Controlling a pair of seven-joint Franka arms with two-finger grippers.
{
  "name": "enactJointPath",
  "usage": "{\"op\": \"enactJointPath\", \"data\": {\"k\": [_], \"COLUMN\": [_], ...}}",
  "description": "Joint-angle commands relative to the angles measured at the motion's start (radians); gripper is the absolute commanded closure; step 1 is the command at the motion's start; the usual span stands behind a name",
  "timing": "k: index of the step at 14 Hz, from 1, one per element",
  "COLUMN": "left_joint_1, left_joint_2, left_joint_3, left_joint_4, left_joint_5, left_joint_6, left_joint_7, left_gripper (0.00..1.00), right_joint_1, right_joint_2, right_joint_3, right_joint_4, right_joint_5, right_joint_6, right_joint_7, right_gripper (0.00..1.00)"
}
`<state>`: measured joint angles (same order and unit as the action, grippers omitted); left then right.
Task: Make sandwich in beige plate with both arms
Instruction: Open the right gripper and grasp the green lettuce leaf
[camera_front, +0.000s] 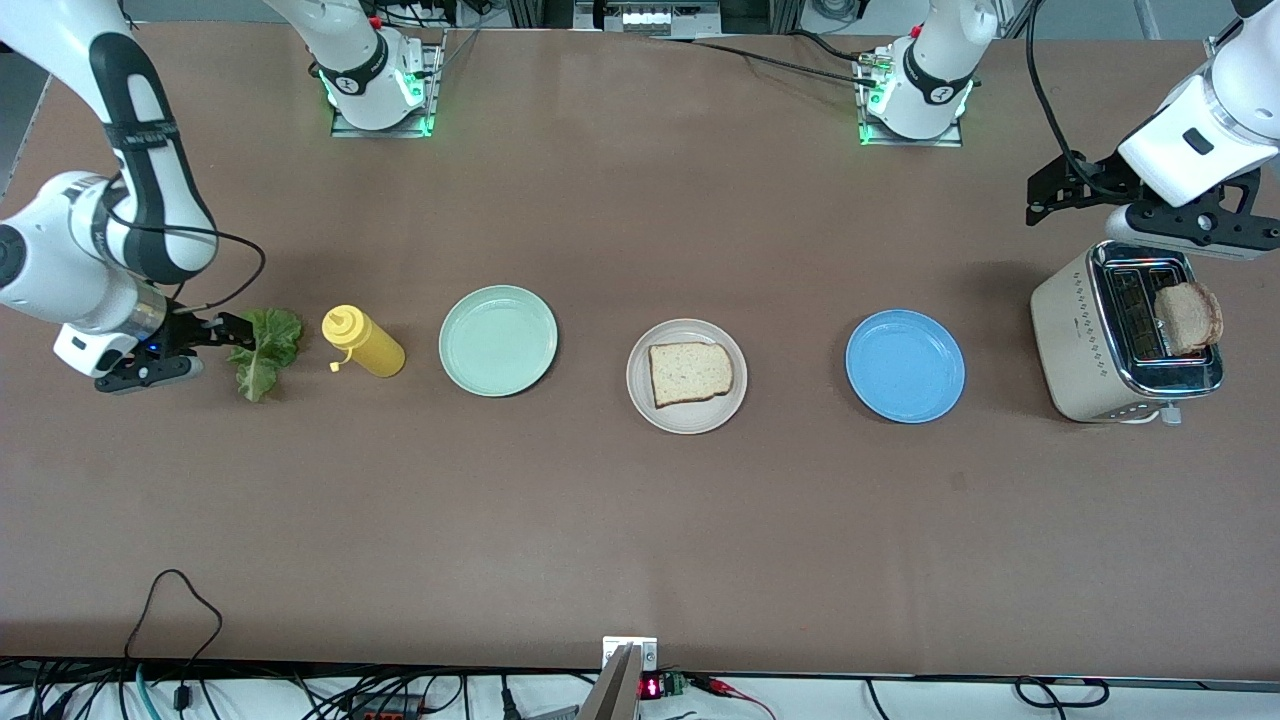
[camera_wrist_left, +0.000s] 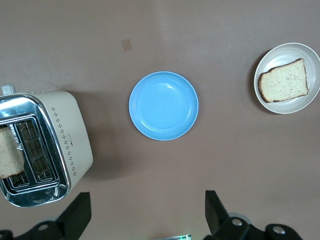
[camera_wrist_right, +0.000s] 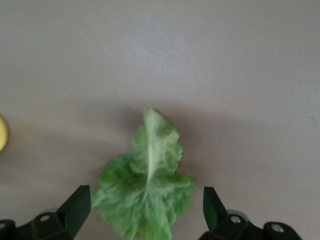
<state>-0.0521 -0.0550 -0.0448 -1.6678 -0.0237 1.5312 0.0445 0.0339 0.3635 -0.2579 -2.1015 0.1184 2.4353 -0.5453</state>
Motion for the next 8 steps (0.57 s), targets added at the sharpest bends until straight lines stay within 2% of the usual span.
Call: {"op": "enactJointPath", "data": {"k": [1, 6, 8], "left_joint_1": [-0.002, 0.000, 0.000], "left_joint_2": [0.017, 0.017, 0.017], "left_joint_3": [0.000, 0.000, 0.000], "left_joint_4": [0.034, 0.034, 0.034], "left_joint_5": [-0.009, -0.009, -0.009], "left_joint_6": [-0.023, -0.023, -0.023], "left_joint_7": [-0.011, -0.011, -0.011], "left_gripper": [0.00, 0.00, 0.00], "right_joint_1": [0.014, 0.020, 0.020], "right_joint_2": [0.054, 0.113, 0.130], "right_joint_3": [0.002, 0.002, 0.003], "right_joint_4": [0.000, 0.005, 0.008], "right_joint_5": [-0.019, -0.017, -0.017], "right_joint_6": [0.086, 0.175, 0.208], "right_joint_7": [0.030, 0.030, 0.019], "right_gripper": [0.00, 0.00, 0.14]}}
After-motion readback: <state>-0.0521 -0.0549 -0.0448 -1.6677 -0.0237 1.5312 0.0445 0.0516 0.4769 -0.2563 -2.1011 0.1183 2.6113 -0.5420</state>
